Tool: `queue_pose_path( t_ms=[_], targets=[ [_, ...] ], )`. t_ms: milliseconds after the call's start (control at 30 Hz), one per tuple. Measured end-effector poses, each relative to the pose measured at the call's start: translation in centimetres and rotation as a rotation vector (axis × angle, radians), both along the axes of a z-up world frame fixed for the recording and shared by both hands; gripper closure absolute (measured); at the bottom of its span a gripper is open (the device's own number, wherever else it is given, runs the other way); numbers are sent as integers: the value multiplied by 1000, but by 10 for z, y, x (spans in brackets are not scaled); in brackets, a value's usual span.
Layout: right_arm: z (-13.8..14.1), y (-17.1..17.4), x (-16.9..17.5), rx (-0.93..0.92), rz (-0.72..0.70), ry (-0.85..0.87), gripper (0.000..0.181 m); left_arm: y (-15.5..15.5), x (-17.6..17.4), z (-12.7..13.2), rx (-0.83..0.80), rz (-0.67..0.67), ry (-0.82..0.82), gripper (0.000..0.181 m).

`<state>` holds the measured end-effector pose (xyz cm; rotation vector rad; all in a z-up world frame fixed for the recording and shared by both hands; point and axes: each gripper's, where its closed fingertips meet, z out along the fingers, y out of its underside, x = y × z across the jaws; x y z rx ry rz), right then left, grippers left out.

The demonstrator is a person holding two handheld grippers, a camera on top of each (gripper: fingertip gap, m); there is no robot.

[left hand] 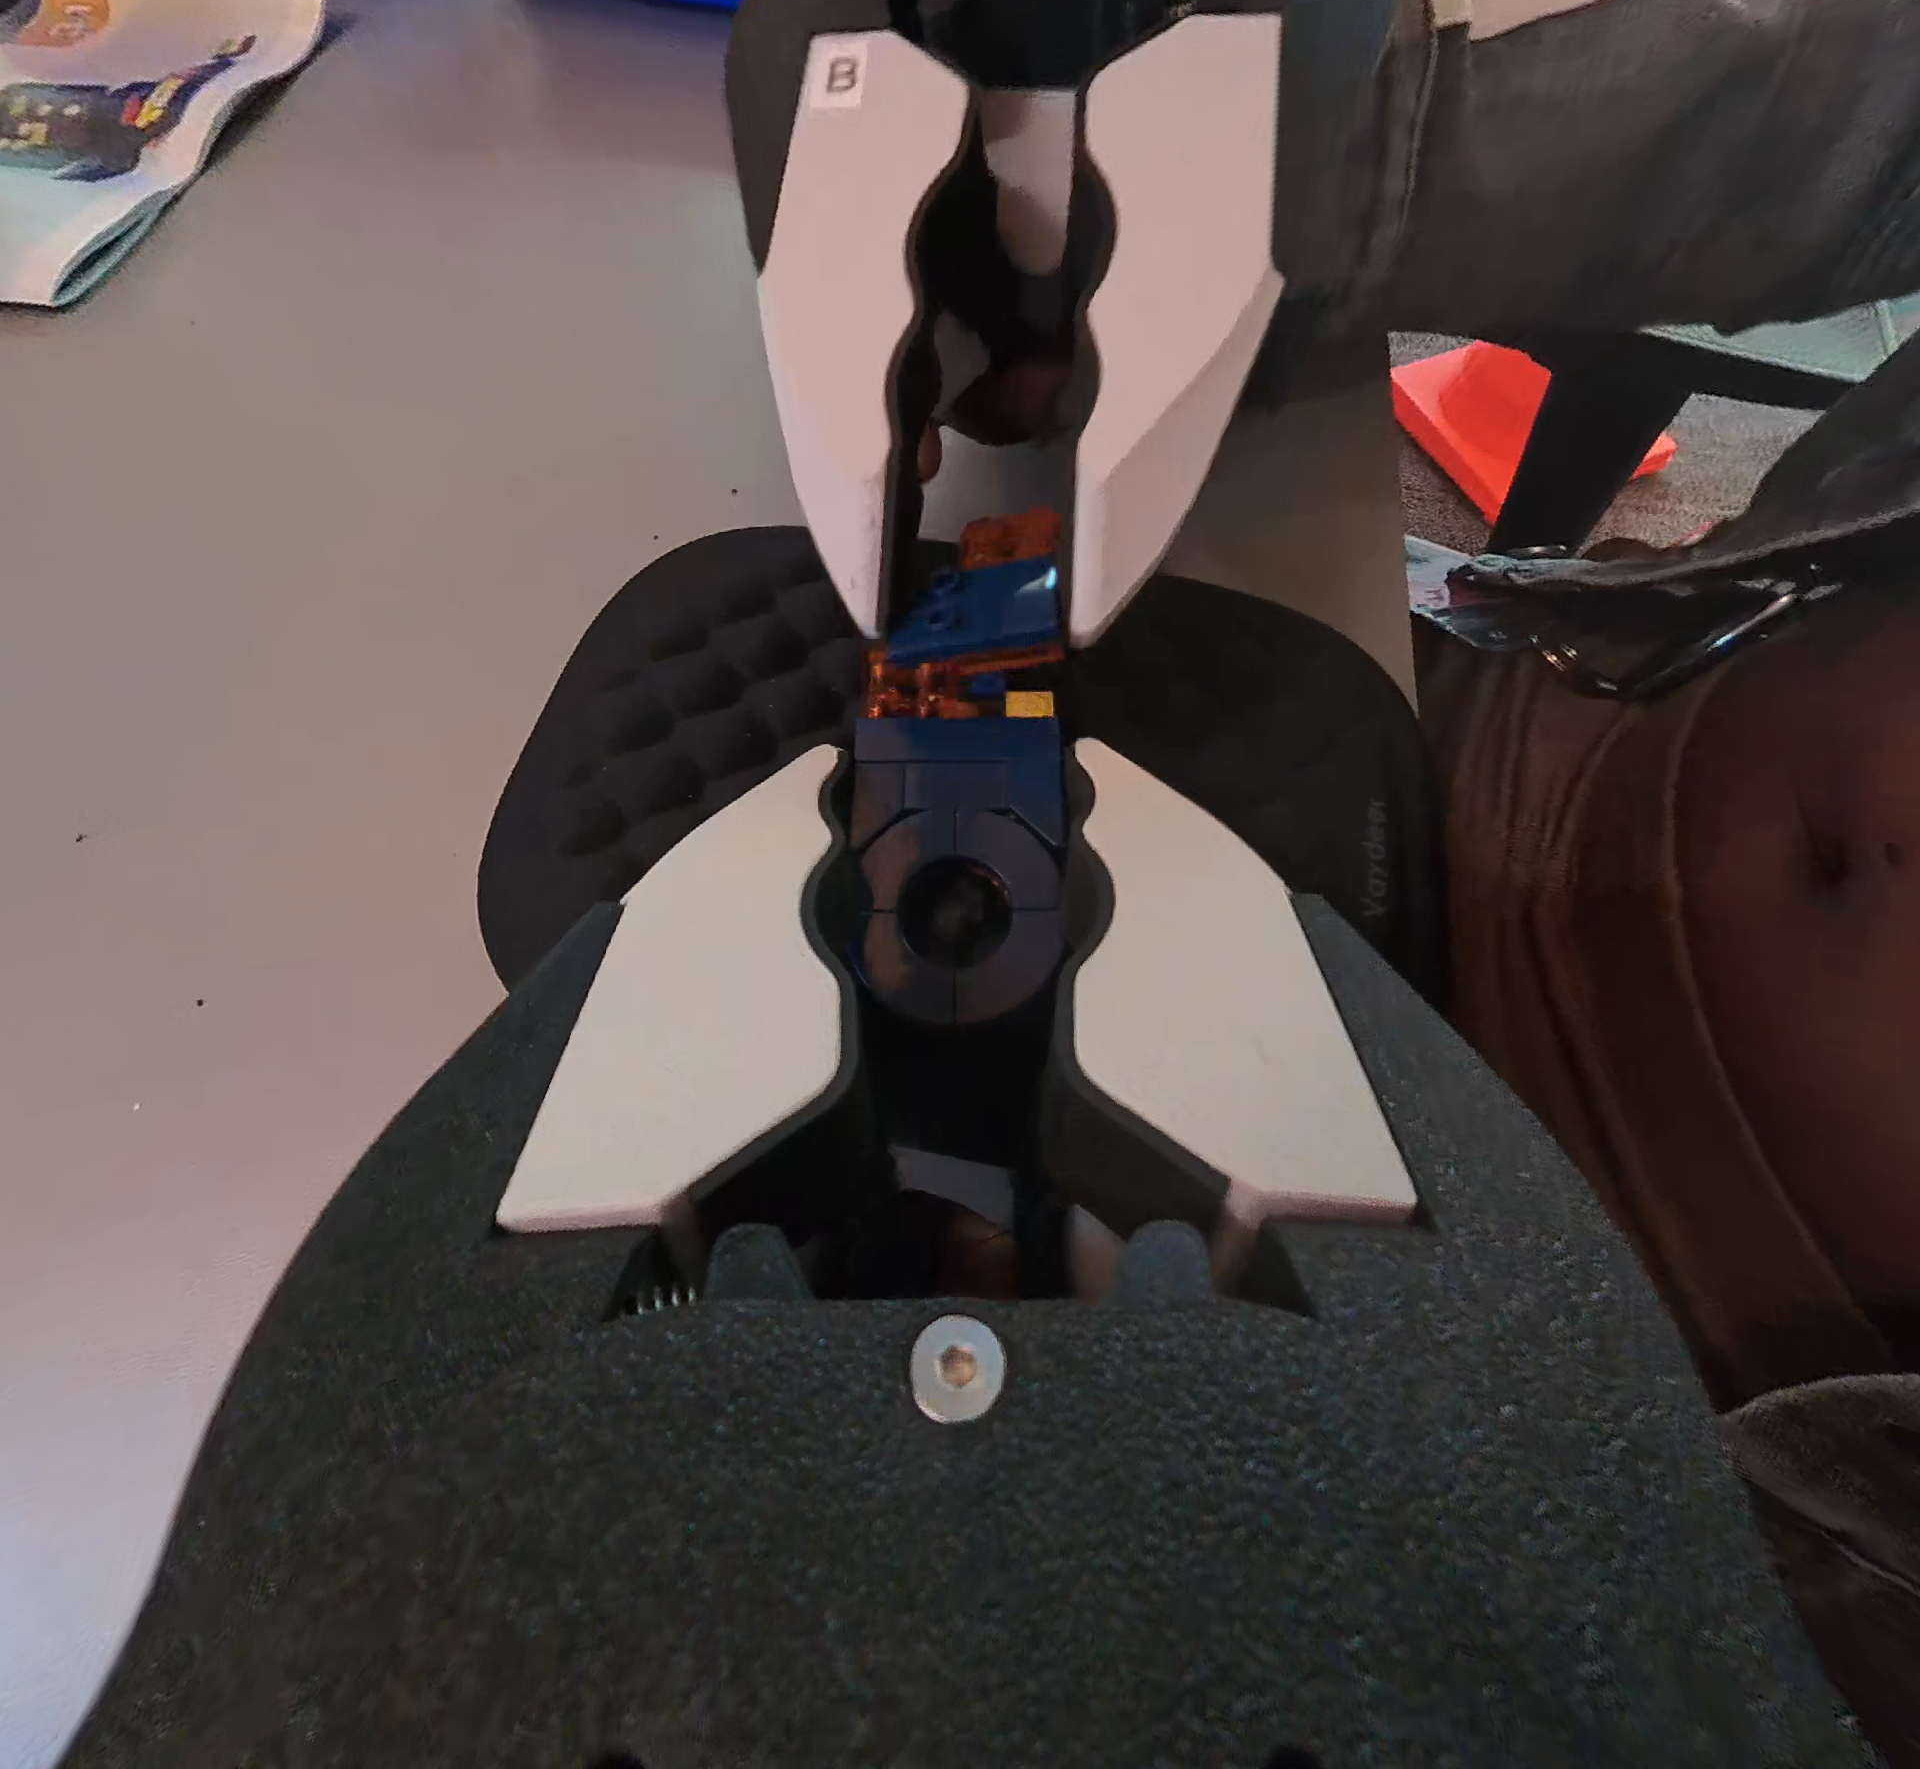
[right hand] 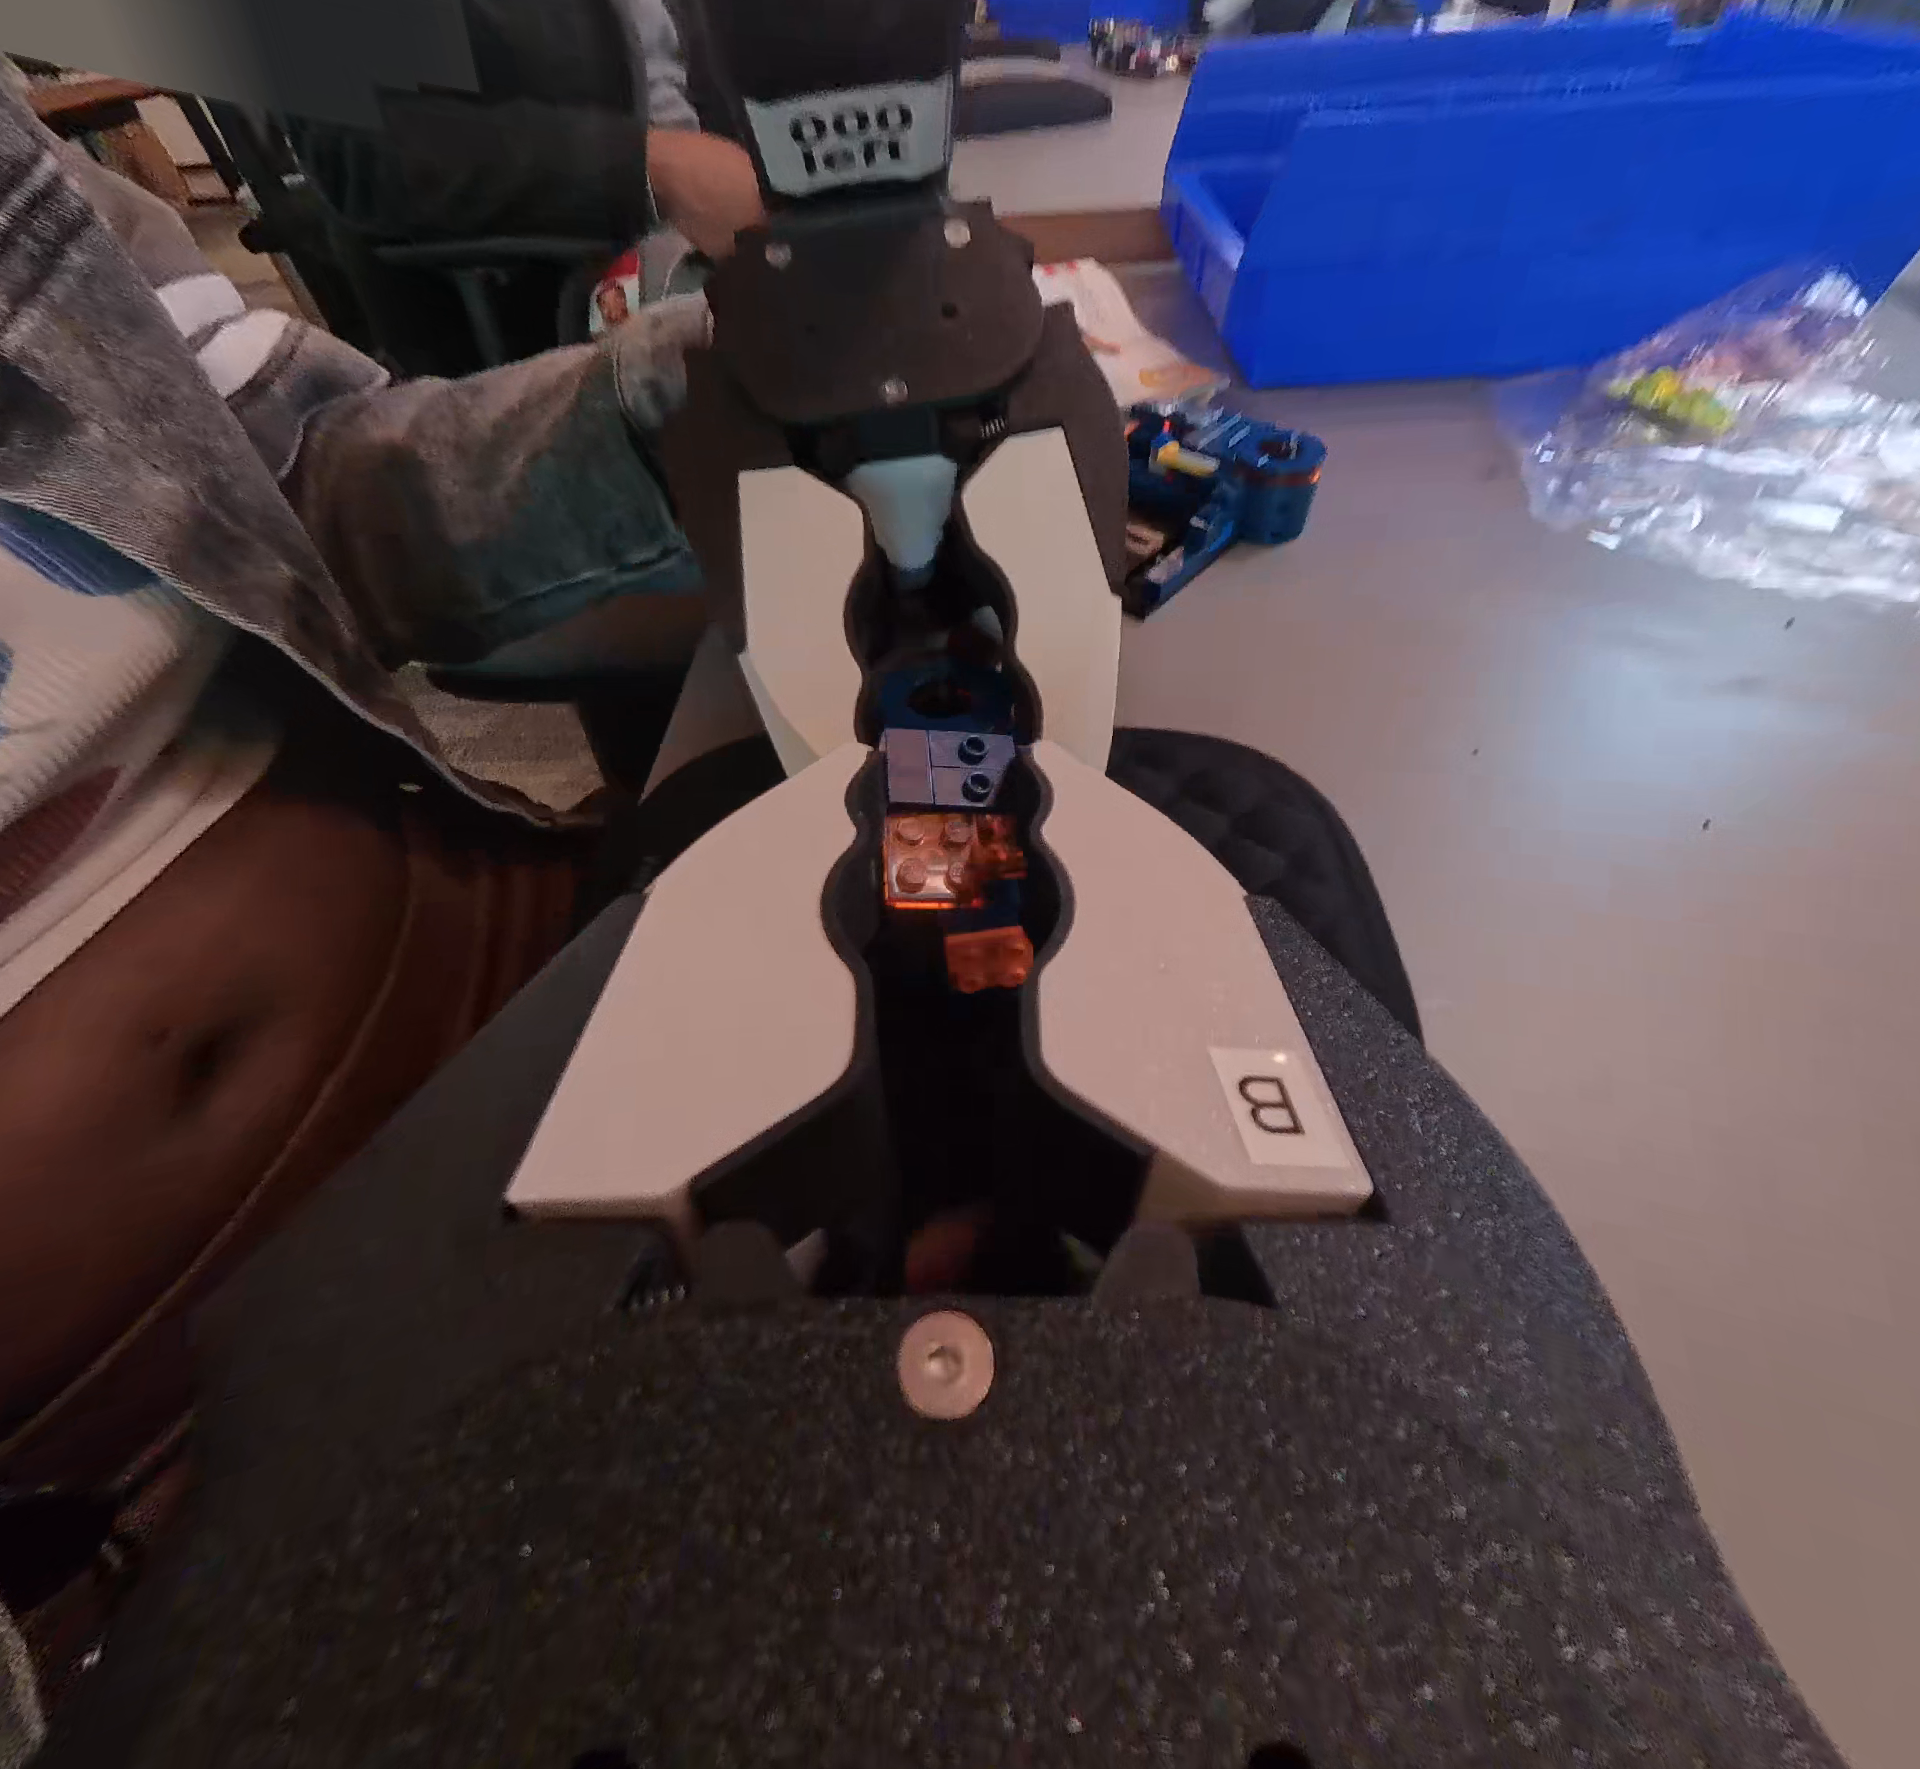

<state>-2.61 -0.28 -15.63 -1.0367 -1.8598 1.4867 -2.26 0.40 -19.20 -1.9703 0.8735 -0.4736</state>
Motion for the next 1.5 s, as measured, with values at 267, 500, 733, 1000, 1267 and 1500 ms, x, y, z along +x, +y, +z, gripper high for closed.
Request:
queue_pose_path(
  t_ms=[267,500,733,1000,1267,1500],
  targets=[
    [22,10,8,299,-70,250,157,3,-12,1,19,104,53,106],
    [44,14,2,628,-208,465,157,-2,-14,67,191,233,-341,137],
    [58,0,-10,837,-260,557,157,-4,3,89,89,157,-665,163],
    [65,-5,-3,444,-180,504,154,-10,-3,91,185,141,-633,175],
    [63,-7,-2,116,-63,345,178,-13,3,85,156,110,-574,175],
    [55,-5,-3,125,-72,259,178,-12,1,78,129,125,-562,175]
  ],
)
